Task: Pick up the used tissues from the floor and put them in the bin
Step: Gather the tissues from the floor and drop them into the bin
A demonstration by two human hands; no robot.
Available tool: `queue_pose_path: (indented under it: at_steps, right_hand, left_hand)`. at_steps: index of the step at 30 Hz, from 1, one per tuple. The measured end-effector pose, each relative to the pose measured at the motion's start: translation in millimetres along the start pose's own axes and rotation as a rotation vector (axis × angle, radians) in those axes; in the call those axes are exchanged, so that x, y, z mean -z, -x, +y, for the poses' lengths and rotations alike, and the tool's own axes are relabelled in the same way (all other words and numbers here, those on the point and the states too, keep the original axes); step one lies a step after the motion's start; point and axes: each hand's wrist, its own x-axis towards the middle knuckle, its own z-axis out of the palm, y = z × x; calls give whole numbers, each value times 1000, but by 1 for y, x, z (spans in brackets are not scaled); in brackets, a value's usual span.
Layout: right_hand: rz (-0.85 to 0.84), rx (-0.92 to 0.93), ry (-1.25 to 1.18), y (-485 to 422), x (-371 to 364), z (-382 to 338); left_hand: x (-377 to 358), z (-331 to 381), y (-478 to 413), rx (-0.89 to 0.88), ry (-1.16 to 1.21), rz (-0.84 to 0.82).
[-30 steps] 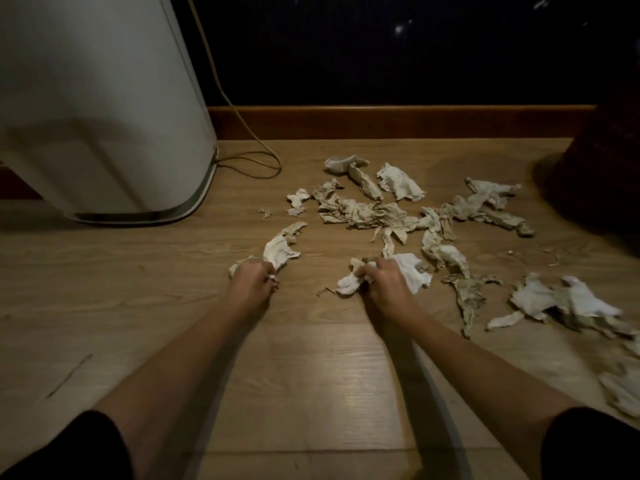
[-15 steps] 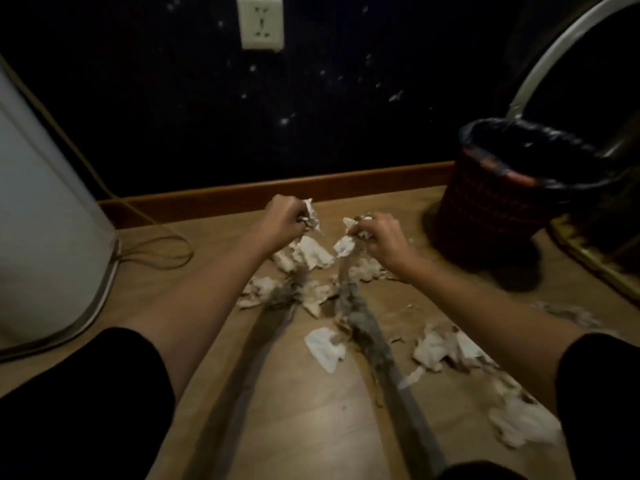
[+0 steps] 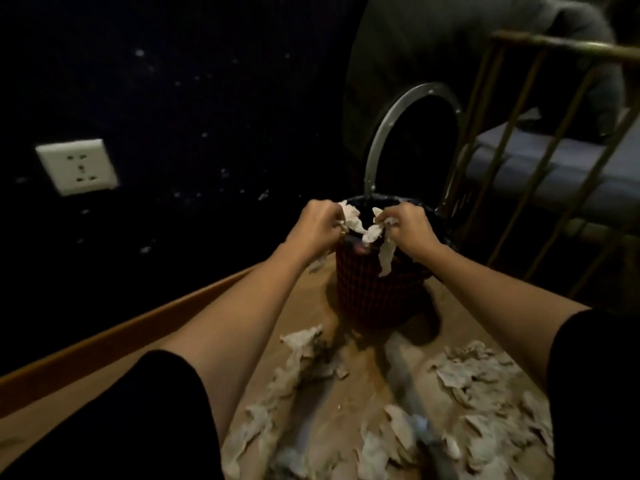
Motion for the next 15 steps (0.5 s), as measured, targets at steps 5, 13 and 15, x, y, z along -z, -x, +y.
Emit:
queue_pose_path:
  at_steps: [5, 13, 15]
  right_hand:
    - [223, -117, 24, -44, -8, 37]
    - [10, -319, 27, -57, -57, 81]
    - [-115, -401, -12, -45, -72, 88]
  left_hand:
    - [-36, 2, -83, -169, 54, 75]
    - [-129, -17, -146, -157, 113, -112]
    - [-159, -28, -137, -90, 53, -347]
